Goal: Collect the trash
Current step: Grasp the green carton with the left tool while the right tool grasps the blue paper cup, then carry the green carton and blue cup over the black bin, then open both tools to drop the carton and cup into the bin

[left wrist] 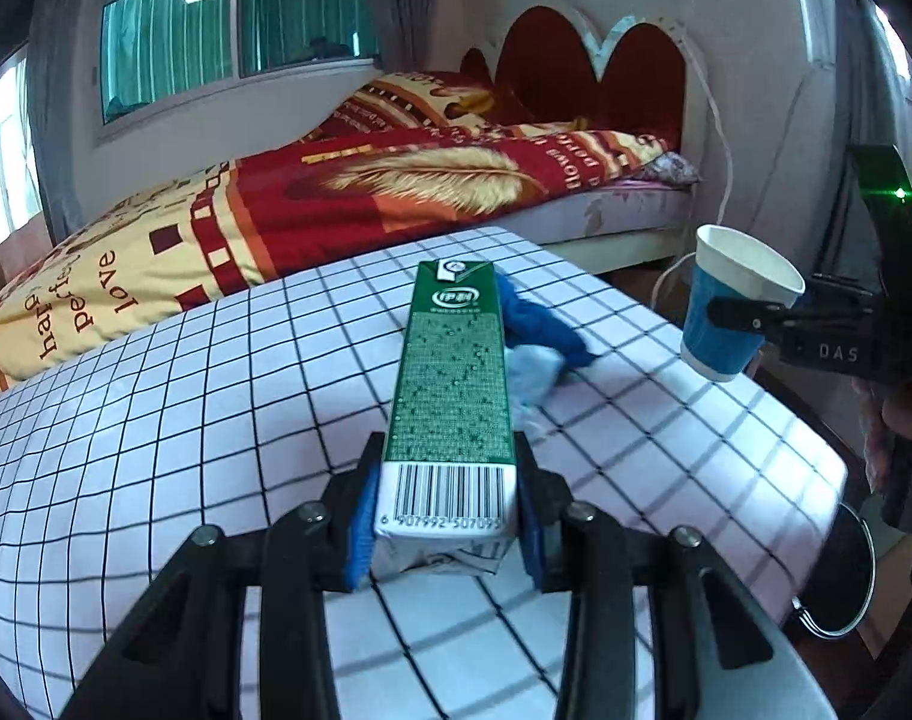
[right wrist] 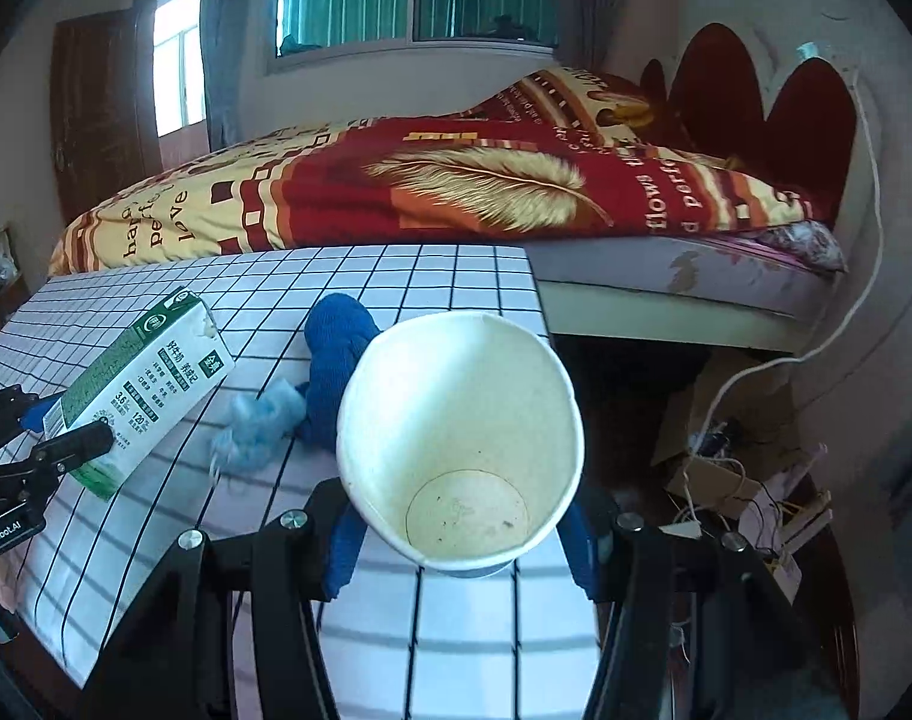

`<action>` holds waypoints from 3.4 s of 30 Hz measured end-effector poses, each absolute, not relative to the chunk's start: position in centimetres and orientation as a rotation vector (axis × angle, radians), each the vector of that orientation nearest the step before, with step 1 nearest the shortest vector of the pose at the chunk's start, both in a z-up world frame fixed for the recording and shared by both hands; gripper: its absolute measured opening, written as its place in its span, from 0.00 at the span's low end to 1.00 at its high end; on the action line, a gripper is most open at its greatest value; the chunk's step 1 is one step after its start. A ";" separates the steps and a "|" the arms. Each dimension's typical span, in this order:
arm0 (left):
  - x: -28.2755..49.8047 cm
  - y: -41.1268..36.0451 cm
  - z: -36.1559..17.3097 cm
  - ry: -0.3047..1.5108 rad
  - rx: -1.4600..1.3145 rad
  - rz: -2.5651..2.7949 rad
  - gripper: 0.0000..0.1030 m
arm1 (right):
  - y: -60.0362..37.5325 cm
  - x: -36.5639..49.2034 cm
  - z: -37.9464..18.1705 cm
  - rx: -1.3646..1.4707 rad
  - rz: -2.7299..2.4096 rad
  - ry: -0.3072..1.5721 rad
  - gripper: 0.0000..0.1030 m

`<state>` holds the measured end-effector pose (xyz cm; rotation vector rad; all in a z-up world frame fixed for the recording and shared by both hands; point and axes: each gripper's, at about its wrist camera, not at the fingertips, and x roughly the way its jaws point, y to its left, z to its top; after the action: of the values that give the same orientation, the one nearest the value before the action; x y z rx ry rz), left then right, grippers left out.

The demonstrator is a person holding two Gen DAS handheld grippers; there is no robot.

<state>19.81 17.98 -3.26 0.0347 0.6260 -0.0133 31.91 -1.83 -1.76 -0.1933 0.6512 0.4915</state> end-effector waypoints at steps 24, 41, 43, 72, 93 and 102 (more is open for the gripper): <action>12.1 6.5 -1.4 0.585 0.021 -0.150 0.38 | -14.3 20.6 -0.3 -0.125 0.372 0.625 0.56; 11.3 0.7 -1.9 0.587 0.060 -0.267 0.38 | -21.1 18.0 -0.4 -0.085 0.271 0.626 0.56; 11.1 0.1 -2.0 0.586 0.065 -0.283 0.38 | -22.0 17.7 -0.6 -0.084 0.257 0.628 0.56; 10.9 -10.8 -4.5 0.643 0.149 -0.512 0.38 | -33.3 14.6 -3.1 -0.047 0.101 0.684 0.56; 12.1 -15.5 -11.5 0.837 0.200 -0.616 0.38 | -36.9 14.3 -11.7 -0.061 0.101 0.887 0.56; 13.7 -17.4 -14.2 0.912 0.217 -0.635 0.38 | -37.7 15.8 -16.1 -0.062 0.118 0.977 0.56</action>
<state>13.73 -17.43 -14.17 0.2175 0.9115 -0.6348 15.84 -37.73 -16.07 -0.0616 0.9768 0.1176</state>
